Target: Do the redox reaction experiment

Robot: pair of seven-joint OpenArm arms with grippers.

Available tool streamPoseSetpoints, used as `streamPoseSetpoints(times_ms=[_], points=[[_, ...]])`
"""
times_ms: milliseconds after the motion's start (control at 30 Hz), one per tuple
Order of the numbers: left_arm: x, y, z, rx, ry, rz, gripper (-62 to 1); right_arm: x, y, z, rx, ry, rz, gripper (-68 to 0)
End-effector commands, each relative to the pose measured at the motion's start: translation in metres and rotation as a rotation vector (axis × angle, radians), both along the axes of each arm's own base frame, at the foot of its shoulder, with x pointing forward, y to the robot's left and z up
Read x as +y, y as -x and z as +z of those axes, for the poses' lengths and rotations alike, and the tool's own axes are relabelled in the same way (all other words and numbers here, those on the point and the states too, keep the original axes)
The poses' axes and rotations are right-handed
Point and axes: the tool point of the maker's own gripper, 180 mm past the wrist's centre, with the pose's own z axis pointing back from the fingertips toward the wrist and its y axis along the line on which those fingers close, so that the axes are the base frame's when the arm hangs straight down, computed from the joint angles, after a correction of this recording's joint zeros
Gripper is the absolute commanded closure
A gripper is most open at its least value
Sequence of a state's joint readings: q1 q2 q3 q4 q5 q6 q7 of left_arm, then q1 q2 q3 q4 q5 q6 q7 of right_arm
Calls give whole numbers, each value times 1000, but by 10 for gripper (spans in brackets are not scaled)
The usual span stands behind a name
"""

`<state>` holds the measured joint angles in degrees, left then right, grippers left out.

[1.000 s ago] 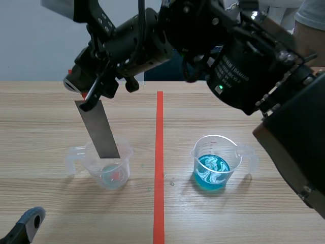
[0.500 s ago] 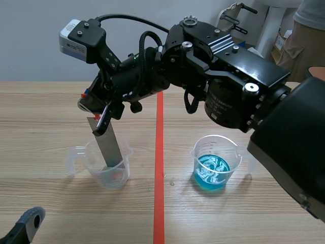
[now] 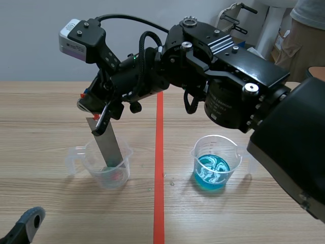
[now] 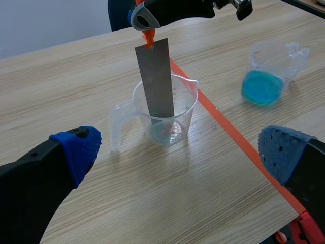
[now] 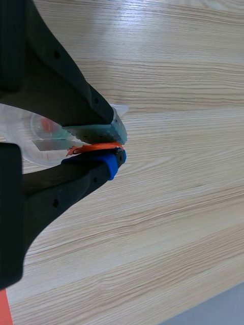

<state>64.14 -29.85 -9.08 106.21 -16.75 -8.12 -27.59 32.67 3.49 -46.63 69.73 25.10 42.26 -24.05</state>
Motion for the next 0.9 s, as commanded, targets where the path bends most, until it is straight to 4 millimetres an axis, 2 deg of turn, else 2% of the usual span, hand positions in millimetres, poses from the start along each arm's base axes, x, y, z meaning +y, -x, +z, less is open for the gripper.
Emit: streamPoseSetpoints(times_ms=[0, 33, 133, 167, 200, 267, 467, 633, 867], points=[[-1, 1, 3, -9, 15, 2, -623, 6, -1, 18, -27, -38, 22, -92], [-1, 1, 3, -9, 15, 2, -623, 6, 0, 17, -27, -37, 24, -157], [-1, 1, 3, -9, 15, 2, -623, 8, 4, 15, -26, -28, 36, -446], [-1, 1, 3, -9, 15, 2, -623, 10, 6, 14, -23, -27, 43, -522], [-1, 1, 3, -9, 15, 2, -623, 12, 9, 13, -20, -25, 53, -585], [-1, 1, 3, -9, 15, 2, -623, 16, 16, 9, -10, -14, 75, -654], [-1, 1, 3, -9, 15, 2, -623, 32, 44, -7, 13, 49, 153, -667], [-1, 1, 3, -9, 15, 2, -623, 43, 63, -8, 52, 24, 197, -667], [-1, 1, 3, -9, 15, 2, -623, 47, 69, -7, 68, 7, 210, -667]])
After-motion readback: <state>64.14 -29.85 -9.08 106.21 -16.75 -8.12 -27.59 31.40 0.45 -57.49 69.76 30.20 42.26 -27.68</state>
